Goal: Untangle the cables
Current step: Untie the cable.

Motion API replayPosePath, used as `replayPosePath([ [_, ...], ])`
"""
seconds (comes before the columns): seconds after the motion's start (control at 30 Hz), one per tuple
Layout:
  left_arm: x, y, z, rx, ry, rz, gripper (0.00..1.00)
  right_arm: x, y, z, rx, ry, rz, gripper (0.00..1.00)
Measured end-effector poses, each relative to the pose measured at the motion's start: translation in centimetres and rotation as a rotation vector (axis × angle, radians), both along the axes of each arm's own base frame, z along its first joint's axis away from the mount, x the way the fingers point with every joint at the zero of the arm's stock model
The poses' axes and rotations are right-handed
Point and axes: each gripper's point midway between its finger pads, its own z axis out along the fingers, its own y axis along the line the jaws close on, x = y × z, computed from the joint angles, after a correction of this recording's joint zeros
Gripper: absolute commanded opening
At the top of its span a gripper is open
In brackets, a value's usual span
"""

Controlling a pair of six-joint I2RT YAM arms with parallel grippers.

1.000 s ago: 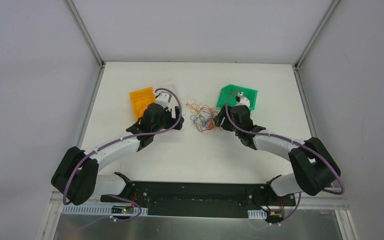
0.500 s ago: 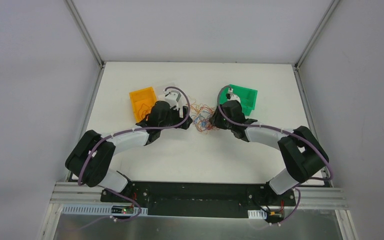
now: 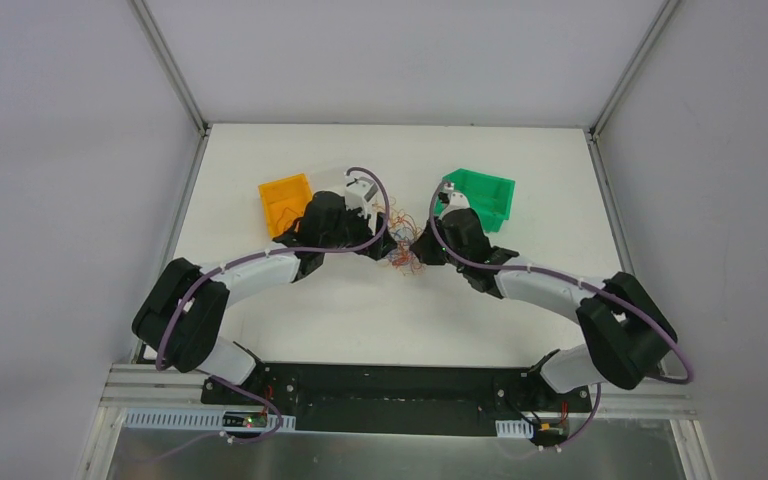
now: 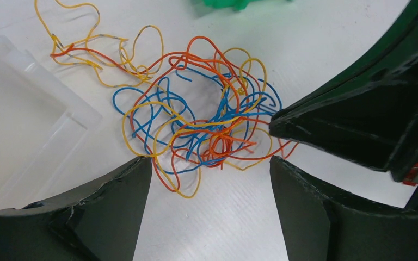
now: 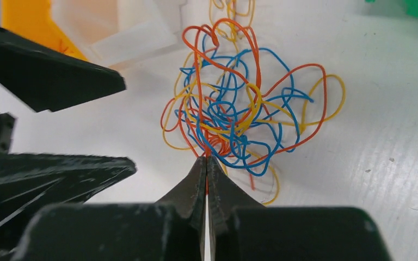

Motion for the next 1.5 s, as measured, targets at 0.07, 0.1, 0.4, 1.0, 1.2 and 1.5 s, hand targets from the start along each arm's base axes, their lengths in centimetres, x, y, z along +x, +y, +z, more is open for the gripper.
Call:
replayPosePath([
  [0.07,-0.3,-0.2,-0.3,0.001,0.008,-0.025,0.8,-0.4,-0.3,1.2,0.022,-0.041,0.01,0.0],
  [0.1,-0.4,-0.3,-0.5,0.002,0.015,-0.034,0.8,-0.6,-0.5,1.9,0.033,-0.065,0.014,0.0],
  [0.4,-0.8,-0.9,-2.0,0.02,0.068,-0.08,0.78,-0.3,-1.6,3.9,0.045,-0.153,-0.019,0.0],
  [1.0,-3.1,-2.2,-0.5,-0.056,0.036,-0.21,0.73,-0.5,-1.4,4.5,0.075,-0.178,-0.006,0.0],
  [1.2,-3.6,-2.3,2.0,-0.113,-0.057,-0.231,0.74,-1.6,-1.7,7.4,0.131,-0.226,0.018,0.0],
  [1.5,-4.3,-1.0,3.5,-0.126,-0.128,-0.195,0.77,-1.4,0.3,20.1,0.245,-0.295,0.081,0.0],
])
